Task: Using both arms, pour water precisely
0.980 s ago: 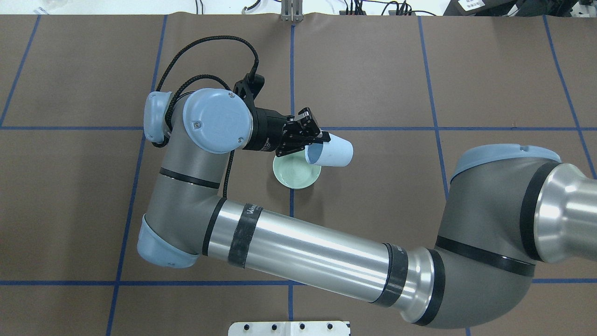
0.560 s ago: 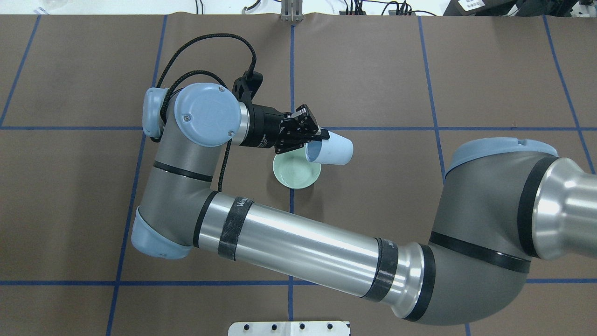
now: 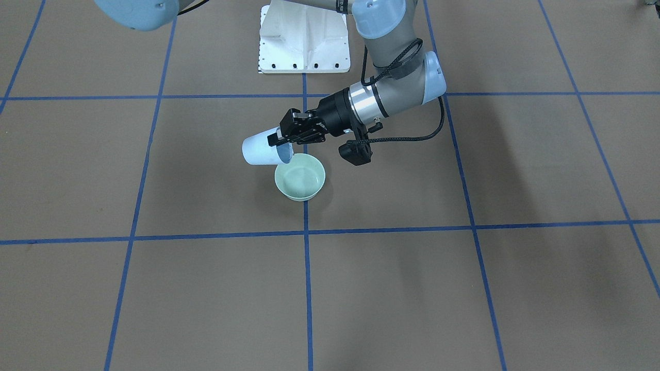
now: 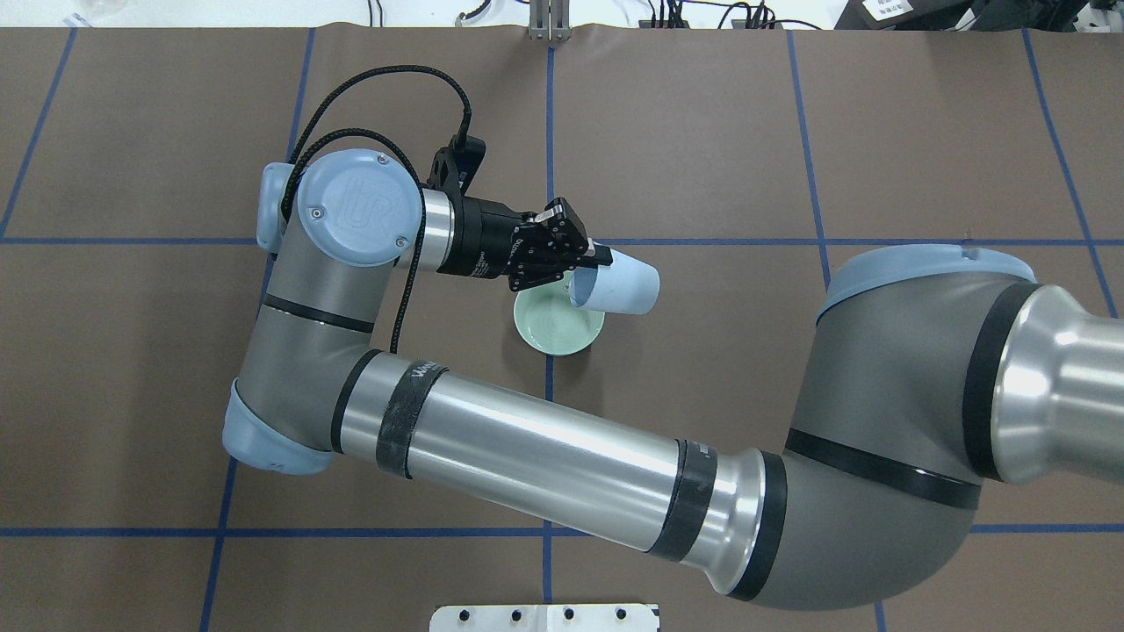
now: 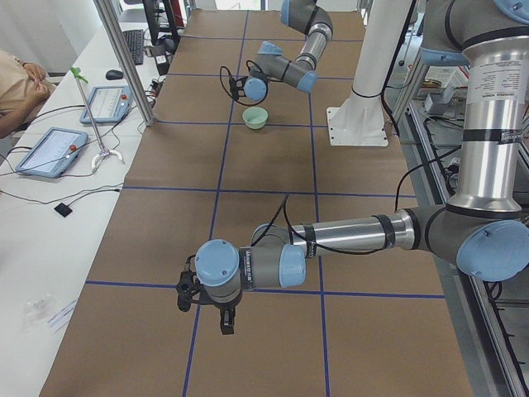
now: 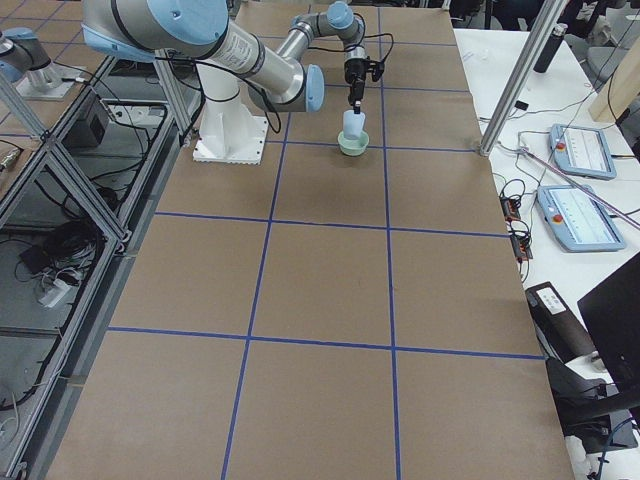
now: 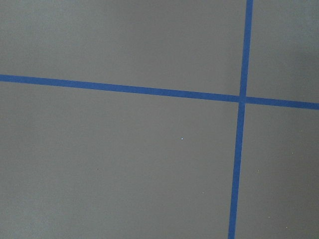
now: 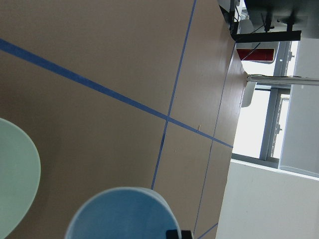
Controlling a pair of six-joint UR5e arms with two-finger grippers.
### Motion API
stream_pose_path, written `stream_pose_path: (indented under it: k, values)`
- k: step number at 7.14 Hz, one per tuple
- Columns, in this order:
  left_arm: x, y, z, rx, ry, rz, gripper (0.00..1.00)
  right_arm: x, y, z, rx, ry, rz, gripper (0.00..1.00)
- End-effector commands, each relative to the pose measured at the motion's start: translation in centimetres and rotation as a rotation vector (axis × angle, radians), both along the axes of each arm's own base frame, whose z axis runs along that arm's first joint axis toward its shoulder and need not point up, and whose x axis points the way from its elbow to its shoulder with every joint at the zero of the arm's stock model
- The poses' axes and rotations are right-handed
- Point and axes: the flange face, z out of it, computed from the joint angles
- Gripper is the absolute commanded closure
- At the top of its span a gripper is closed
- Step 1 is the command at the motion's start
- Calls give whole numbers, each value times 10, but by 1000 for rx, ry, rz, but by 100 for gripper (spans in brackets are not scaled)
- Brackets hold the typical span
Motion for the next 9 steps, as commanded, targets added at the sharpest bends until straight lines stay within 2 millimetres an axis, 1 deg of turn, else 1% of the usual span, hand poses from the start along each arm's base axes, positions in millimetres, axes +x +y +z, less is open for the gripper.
stream_pose_path:
  k: [1, 2, 6, 9]
  values:
    - [0, 1, 4, -9, 2, -1, 0, -5, -2, 4, -17, 26, 4, 100]
    - [0, 1, 4, -9, 2, -1, 0, -6, -2, 6, -21, 32, 5, 100]
    - [1, 2, 7, -15, 3, 1, 0, -10, 0, 0, -38, 31, 26, 100]
    - [0, 2, 6, -13, 3, -1, 0, -14, -4, -10, -30, -50, 61, 100]
